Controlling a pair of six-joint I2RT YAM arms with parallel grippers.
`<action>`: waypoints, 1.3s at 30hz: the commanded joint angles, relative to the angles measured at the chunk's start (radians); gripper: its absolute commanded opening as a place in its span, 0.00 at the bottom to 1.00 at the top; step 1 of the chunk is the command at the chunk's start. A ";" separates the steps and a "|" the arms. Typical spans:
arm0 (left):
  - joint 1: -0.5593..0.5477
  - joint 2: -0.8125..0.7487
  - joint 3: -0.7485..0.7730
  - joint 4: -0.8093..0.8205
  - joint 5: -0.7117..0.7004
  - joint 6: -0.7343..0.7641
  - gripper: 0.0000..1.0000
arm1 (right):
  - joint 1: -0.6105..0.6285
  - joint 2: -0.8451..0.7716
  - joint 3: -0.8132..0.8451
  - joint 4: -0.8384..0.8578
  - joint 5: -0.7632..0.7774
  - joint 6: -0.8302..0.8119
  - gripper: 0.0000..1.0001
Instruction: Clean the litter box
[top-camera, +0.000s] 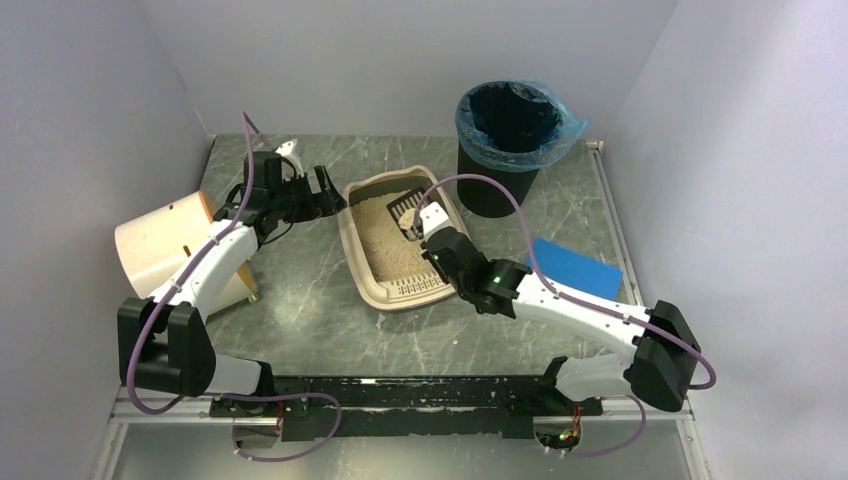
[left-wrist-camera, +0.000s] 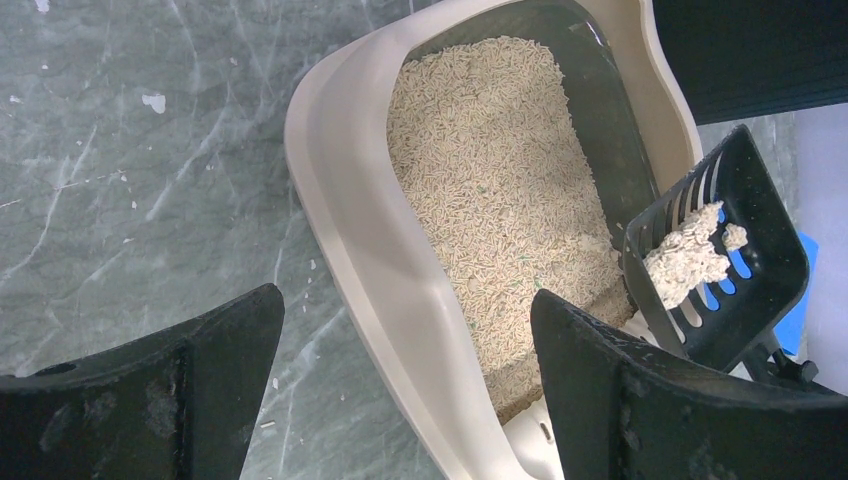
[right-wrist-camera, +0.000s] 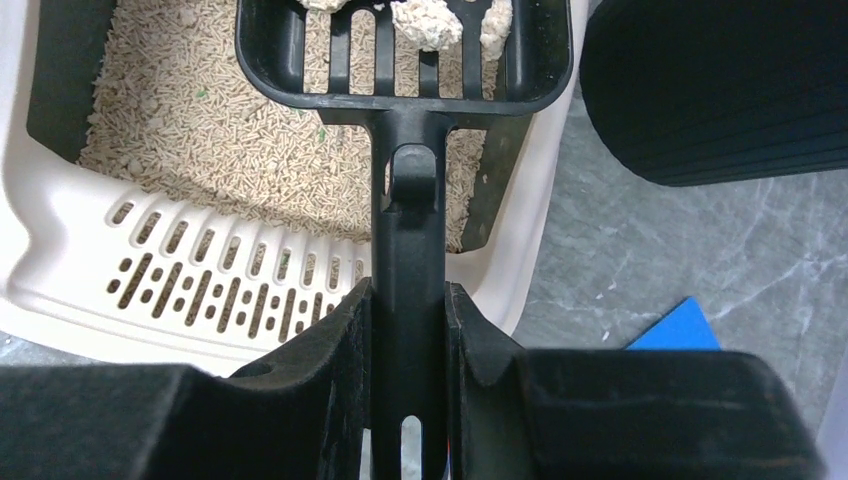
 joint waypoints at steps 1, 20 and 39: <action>0.008 -0.021 -0.007 0.032 -0.001 0.018 0.98 | -0.010 -0.041 -0.025 0.065 -0.053 0.010 0.00; 0.008 -0.026 -0.016 0.043 0.004 0.015 0.98 | -0.030 -0.009 0.023 -0.001 -0.023 0.020 0.00; 0.007 -0.015 -0.010 0.033 0.005 0.019 0.98 | -0.018 0.006 0.048 -0.006 -0.004 0.010 0.00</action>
